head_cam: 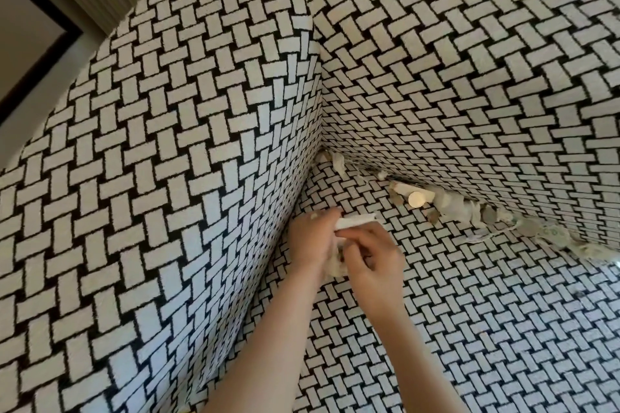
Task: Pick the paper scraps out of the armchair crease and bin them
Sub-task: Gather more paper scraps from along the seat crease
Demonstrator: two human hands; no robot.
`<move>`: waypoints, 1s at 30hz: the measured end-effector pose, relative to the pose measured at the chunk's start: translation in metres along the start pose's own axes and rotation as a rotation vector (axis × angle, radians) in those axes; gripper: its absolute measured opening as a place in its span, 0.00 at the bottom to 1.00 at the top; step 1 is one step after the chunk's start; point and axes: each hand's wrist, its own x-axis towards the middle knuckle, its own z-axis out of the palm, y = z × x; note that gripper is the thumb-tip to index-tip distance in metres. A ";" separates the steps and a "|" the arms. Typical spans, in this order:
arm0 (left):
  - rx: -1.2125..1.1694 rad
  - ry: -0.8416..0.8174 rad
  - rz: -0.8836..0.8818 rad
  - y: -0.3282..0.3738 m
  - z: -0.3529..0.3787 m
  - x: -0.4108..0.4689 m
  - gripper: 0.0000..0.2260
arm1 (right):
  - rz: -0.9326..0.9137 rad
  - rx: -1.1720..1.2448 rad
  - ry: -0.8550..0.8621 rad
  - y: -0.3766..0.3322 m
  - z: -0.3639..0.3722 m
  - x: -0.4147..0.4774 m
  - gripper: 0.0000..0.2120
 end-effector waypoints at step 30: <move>-0.312 -0.019 -0.039 0.020 0.005 0.023 0.05 | 0.426 0.062 0.048 -0.015 -0.002 0.077 0.04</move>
